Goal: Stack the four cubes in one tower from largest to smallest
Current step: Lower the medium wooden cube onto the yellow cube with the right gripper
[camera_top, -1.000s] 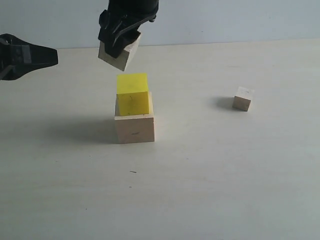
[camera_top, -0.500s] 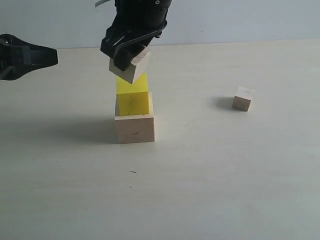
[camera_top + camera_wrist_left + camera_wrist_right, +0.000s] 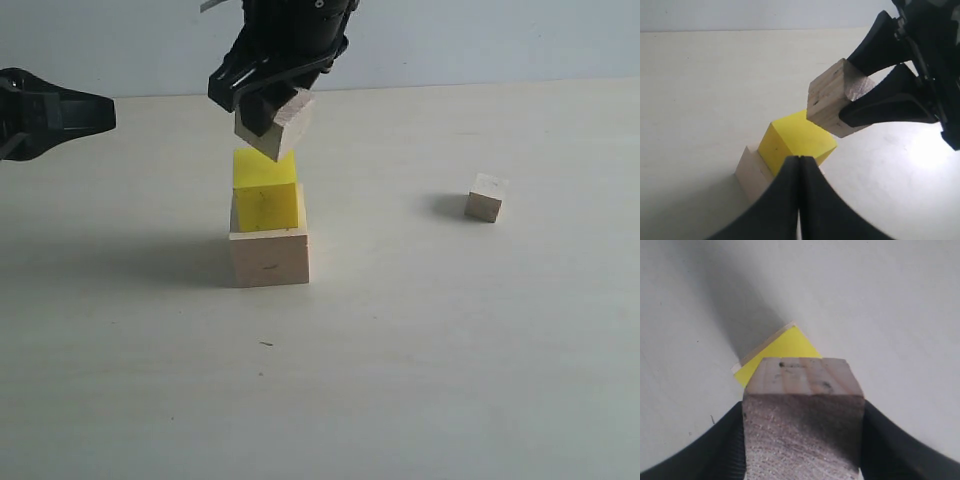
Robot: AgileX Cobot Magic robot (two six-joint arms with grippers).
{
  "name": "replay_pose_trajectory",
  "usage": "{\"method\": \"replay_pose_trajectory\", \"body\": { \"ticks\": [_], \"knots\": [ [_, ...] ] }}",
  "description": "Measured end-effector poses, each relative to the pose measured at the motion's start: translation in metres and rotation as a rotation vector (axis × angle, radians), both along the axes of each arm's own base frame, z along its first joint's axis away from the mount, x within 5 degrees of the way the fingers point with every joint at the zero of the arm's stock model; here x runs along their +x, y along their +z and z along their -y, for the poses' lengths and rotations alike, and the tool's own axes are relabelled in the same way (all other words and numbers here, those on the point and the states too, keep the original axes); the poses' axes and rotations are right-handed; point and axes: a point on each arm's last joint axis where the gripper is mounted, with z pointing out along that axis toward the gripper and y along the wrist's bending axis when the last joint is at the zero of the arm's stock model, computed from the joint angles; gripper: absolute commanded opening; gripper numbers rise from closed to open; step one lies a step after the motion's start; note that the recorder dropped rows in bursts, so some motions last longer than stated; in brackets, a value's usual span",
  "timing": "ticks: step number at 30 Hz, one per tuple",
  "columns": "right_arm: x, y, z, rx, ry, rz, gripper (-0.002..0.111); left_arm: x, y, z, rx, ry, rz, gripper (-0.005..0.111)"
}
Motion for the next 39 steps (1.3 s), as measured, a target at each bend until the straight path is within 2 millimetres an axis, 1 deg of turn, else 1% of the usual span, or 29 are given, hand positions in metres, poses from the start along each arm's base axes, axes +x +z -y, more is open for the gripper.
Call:
{"method": "replay_pose_trajectory", "body": {
  "ticks": [3,4,5,7,9,10,31,34,37,39],
  "knots": [
    [0.01,0.0,0.012,0.037,-0.198,-0.04,0.0,0.0,0.0,0.0,0.001,-0.001,0.001,0.0],
    [0.011,0.0,0.013,0.058,-0.237,-0.061,0.0,0.0,0.0,0.0,0.002,0.001,0.002,0.0],
    [0.009,0.0,0.011,0.09,-0.259,-0.093,0.0,0.0,0.0,0.0,0.003,0.005,0.003,0.0],
    [-0.001,0.004,-0.003,0.233,-0.278,-0.24,0.0,0.001,0.0,-0.001,0.007,0.012,0.005,0.0],
    [-0.006,0.006,-0.009,0.302,-0.273,-0.311,0.0,0.001,0.0,-0.001,0.007,0.014,0.005,0.0],
    [-0.007,0.007,-0.01,0.31,-0.272,-0.319,0.0,0.001,0.0,-0.001,0.008,0.016,0.006,0.0],
    [-0.006,0.008,-0.012,0.342,-0.284,-0.323,0.0,0.001,0.0,-0.001,0.009,0.018,0.006,0.0],
    [-0.006,0.007,-0.012,0.348,-0.339,-0.346,0.0,0.001,0.0,-0.001,0.009,0.018,0.006,0.0],
    [-0.004,0.005,-0.008,0.313,-0.405,-0.341,0.0,0.001,0.0,-0.001,0.009,0.018,0.006,0.0],
    [-0.001,0.003,-0.003,0.275,-0.48,-0.316,0.0,0.001,0.0,-0.001,0.009,0.018,0.006,0.0]
  ]
}}
